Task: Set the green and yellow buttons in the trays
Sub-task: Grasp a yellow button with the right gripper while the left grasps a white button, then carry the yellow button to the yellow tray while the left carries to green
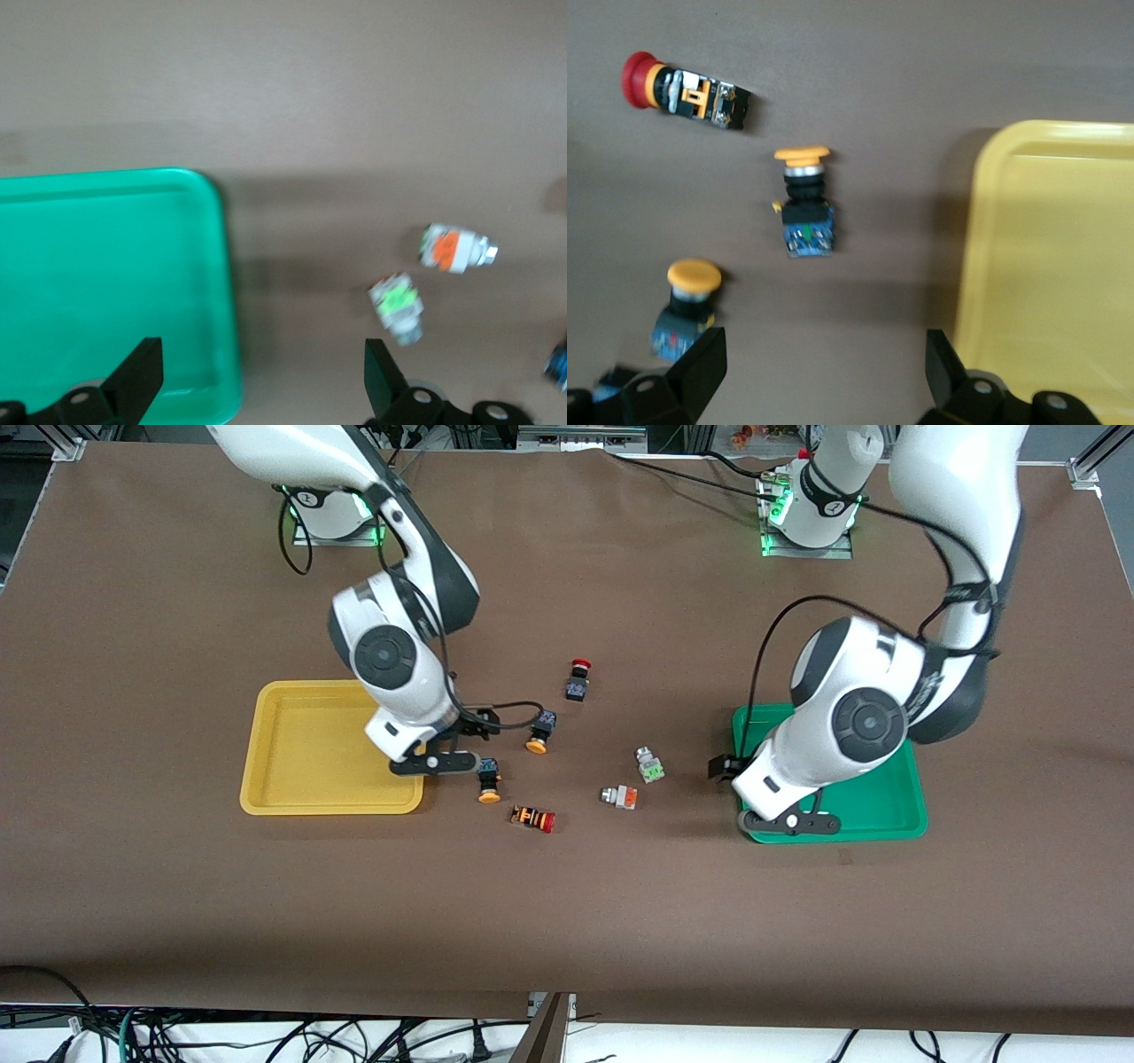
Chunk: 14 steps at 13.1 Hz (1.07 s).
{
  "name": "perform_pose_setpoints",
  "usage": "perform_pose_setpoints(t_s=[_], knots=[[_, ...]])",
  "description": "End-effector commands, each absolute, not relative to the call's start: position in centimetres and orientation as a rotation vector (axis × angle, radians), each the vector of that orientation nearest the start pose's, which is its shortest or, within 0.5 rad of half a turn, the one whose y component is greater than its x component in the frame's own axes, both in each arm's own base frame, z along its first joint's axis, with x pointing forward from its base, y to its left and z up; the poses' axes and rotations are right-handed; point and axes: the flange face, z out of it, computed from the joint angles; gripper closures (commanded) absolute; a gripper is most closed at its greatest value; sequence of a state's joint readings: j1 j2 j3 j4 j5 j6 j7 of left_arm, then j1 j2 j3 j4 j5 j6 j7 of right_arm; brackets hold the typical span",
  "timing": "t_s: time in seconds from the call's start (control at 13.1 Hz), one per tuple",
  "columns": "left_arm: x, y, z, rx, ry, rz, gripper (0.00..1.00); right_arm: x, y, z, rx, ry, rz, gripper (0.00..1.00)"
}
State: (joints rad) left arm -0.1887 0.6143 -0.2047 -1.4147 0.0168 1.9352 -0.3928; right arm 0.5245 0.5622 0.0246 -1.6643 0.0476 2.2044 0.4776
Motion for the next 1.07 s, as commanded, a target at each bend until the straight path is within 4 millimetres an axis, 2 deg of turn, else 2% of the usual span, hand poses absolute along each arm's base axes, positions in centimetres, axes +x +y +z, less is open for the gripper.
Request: perform_pose_setpoints(t_s=[0.0,0.08,0.15,0.23,0.31,0.46,0.53,0.69,0.84,0.92,0.99], knots=[[65.9,-29.0,30.4,-3.209,-0.185,0.199,0.00,58.4,36.8,23.8,-3.075,0.001,-0.004,0.01],[65.8,-29.2,27.5,-3.200,-0.196,0.252,0.00,58.7,36.7,22.2,-3.072,0.006,-0.021,0.01],[65.0,-30.5,25.8,-3.197,-0.176,0.272,0.00,58.8,36.8,21.0,-3.066,0.003,-0.046,0.01],[64.3,-31.7,25.0,-3.203,-0.148,0.253,0.00,59.0,36.9,19.8,-3.052,0.012,-0.077,0.01],[64.0,-32.1,24.2,-3.214,-0.166,0.228,0.00,59.1,37.0,18.7,-3.045,0.014,-0.096,0.02],[62.1,-33.1,20.9,-3.219,-0.301,0.182,0.00,59.1,37.0,17.4,-3.042,0.013,-0.107,0.08],[61.6,-33.3,20.2,-3.222,-0.348,0.162,0.00,59.1,37.0,17.3,-3.043,0.013,-0.105,0.15],[60.6,-34.7,19.9,-3.211,-0.397,0.172,0.00,59.1,37.0,17.3,-3.043,0.013,-0.105,0.43],[59.4,-35.6,19.2,-3.195,-0.396,0.200,0.00,59.7,36.7,18.3,-3.038,-0.013,-0.124,0.70],[59.4,-35.6,19.2,-3.196,-0.393,0.200,0.17,60.0,36.2,18.5,-3.046,-0.020,-0.124,0.77],[59.3,-35.6,19.0,-3.193,-0.390,0.206,0.46,60.4,35.6,19.7,-3.055,-0.020,-0.114,0.79]])
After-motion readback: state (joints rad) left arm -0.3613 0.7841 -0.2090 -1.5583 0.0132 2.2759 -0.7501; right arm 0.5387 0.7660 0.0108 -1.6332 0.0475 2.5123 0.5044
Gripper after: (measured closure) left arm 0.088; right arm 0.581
